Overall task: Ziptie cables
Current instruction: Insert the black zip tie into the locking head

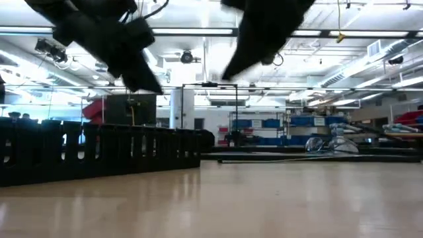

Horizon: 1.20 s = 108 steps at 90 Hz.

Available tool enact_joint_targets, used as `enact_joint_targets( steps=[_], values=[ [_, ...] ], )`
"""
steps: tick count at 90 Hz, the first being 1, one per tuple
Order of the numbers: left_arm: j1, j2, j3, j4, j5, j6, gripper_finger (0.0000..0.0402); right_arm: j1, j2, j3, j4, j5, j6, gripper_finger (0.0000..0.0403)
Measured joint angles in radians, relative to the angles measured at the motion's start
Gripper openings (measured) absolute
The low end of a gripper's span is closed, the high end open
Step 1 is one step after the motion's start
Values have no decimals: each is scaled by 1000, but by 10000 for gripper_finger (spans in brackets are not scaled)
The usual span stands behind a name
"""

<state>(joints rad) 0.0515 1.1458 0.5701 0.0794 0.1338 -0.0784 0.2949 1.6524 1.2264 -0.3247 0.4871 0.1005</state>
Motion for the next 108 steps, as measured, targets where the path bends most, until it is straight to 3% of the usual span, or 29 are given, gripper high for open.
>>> enact_joint_targets(
  steps=[8, 15, 34, 48, 70, 84, 108],
  values=[
    [-21, 0, 0, 140, 59, 24, 131, 32, -67, -45, 105, 134, -10, 0],
    [-42, 0, 0, 256, 68, 55, 131, 52, -109, -114, 270, 179, -35, 0],
    [-67, 6, 0, 426, 65, 131, 131, 56, -156, -329, 869, 112, -120, 0],
    [-67, 7, 0, 446, 62, 125, 131, 36, -151, -403, 1168, 9, -170, 0],
    [-67, 90, 0, 617, 66, 44, 131, -16, -150, -410, 1223, -87, -173, 0],
    [-67, 146, 0, 690, 13, 21, 131, -24, -150, -410, 1241, -96, -176, 0],
    [-67, 199, 0, 855, 33, -17, 131, -47, -149, -410, 1227, -99, -184, 0]
  ],
)
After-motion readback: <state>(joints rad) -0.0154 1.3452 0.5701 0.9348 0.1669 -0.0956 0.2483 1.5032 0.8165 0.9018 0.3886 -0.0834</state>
